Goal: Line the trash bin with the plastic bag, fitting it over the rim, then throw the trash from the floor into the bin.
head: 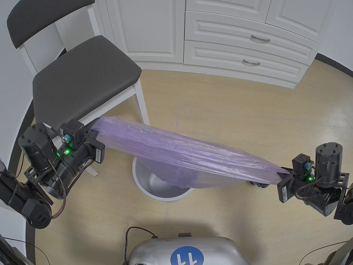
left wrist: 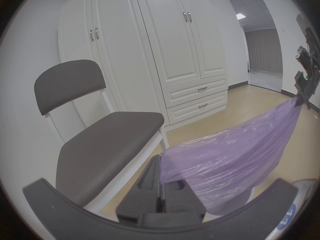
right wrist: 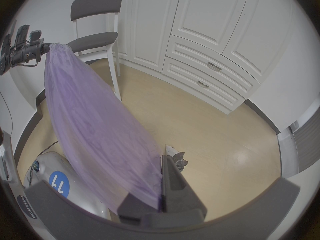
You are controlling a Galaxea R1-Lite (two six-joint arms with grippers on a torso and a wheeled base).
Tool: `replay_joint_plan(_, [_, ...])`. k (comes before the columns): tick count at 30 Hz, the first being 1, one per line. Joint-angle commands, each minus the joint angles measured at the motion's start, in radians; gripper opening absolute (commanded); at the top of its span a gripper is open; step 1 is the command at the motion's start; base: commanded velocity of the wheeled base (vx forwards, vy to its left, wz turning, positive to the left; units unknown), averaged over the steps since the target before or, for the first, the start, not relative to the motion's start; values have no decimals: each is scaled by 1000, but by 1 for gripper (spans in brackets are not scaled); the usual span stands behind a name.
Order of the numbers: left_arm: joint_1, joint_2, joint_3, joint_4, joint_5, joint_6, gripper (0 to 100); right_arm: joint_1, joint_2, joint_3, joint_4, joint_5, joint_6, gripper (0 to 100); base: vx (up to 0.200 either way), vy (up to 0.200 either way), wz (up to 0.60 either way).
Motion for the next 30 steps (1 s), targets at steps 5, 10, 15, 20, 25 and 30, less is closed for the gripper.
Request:
replay_joint_plan(5, [22,8,-2,-2,4,7,0,-12,-5,3,2,-5,-15,0,0,0,0])
replay_joint_plan(10, [20,16,-5,-2,4,7,0,-17,2,5,2,-5,-22,0,0,0,0])
replay_joint_plan(15, [6,39,-19,-16,3,6,0,-7,3,-6,1,-8,-29,0,0,0,0])
replay_joint_plan(20, [-55,89,-53,-53,3,-2,0,28,21,-1,-113,-8,-29,0,0,0,0])
replay_joint_plan(25, [-152,151,-60,-151,15,-7,0,83,83,14,-326,-13,-29,0,0,0,0])
replay_joint_plan(30, [-253,140,-63,-146,62,-44,0,135,166,39,-559,-14,-29,0,0,0,0])
